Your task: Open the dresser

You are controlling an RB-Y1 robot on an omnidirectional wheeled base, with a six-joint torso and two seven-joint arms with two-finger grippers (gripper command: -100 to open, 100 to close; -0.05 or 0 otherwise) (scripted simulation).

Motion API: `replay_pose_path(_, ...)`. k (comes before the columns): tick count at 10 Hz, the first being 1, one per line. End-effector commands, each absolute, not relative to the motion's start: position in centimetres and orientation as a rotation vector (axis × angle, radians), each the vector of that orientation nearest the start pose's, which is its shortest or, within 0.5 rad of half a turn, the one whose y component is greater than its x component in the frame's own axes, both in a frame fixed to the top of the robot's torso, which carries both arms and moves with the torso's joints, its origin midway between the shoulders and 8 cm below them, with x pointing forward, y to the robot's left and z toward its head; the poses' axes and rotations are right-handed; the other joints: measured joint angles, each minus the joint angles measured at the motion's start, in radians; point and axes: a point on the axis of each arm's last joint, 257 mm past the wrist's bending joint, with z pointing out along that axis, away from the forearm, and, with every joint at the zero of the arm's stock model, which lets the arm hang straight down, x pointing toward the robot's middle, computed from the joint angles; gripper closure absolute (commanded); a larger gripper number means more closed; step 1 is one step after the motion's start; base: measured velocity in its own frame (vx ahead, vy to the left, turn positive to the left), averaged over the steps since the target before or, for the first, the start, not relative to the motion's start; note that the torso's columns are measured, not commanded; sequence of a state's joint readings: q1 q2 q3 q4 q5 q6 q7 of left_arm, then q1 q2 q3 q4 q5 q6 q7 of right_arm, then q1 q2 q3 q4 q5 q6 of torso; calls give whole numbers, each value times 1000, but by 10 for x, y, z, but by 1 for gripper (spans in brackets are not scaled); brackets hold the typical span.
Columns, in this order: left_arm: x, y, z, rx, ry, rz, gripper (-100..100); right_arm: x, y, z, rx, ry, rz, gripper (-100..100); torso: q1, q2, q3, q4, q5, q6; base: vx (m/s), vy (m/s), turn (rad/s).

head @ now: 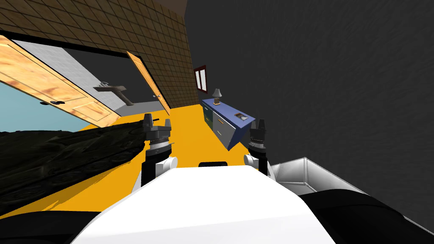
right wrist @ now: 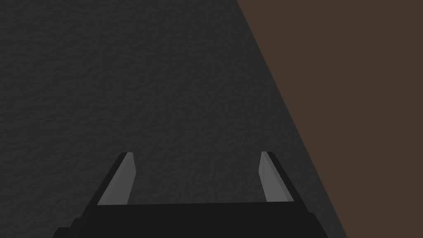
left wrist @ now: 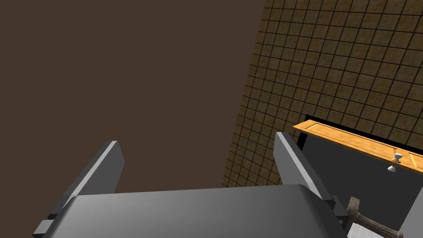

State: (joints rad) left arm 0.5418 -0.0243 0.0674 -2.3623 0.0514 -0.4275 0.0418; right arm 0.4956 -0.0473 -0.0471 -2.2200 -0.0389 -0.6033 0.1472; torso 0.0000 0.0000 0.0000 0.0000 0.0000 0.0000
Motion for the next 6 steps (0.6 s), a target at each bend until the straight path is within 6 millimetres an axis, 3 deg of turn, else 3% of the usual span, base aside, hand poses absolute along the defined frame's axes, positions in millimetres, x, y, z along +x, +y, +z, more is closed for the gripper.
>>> replay_pose_path(1, 330, 312, 35, -731, 564, -1285, 0, 335, -295, 20, 549, 623, 1154, 0, 0, 40, -82, 41, 0, 0, 0, 0, 0)
replay_pose_path(6, 330, 312, 35, -731, 563, -1285, 0, 335, -295, 20, 549, 622, 1154, 0, 0, 396, -792, 396, 0, 0, 0, 0, 0)
